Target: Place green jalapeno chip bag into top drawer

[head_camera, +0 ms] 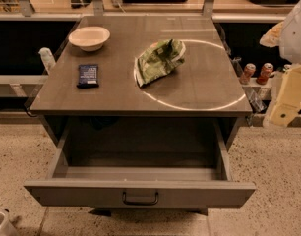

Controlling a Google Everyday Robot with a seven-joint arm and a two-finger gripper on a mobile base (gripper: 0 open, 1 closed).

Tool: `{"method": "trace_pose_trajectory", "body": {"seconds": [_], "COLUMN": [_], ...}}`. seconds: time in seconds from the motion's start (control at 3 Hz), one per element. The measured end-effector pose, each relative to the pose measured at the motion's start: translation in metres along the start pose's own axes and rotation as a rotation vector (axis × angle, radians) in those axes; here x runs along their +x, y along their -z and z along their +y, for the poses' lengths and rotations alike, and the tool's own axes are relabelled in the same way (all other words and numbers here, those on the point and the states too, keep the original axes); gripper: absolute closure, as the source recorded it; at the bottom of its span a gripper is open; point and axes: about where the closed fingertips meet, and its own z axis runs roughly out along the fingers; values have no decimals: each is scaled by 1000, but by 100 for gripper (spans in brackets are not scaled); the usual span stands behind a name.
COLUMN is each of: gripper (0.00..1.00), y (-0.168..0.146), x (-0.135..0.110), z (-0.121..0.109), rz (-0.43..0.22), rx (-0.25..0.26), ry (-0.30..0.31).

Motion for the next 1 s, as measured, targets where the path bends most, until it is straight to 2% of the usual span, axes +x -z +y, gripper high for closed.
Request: {"method": "trace_pose_trajectory", "body": {"seconds": [0.33,0.67,1.0], "gripper": [0,0,0], "y": [0,3,-4], "x": [0,-5,-16], "z": [0,-12,-38], "rz": [0,-40,-109], "rx": [0,31,58], "ry": [0,-1,-5]}}
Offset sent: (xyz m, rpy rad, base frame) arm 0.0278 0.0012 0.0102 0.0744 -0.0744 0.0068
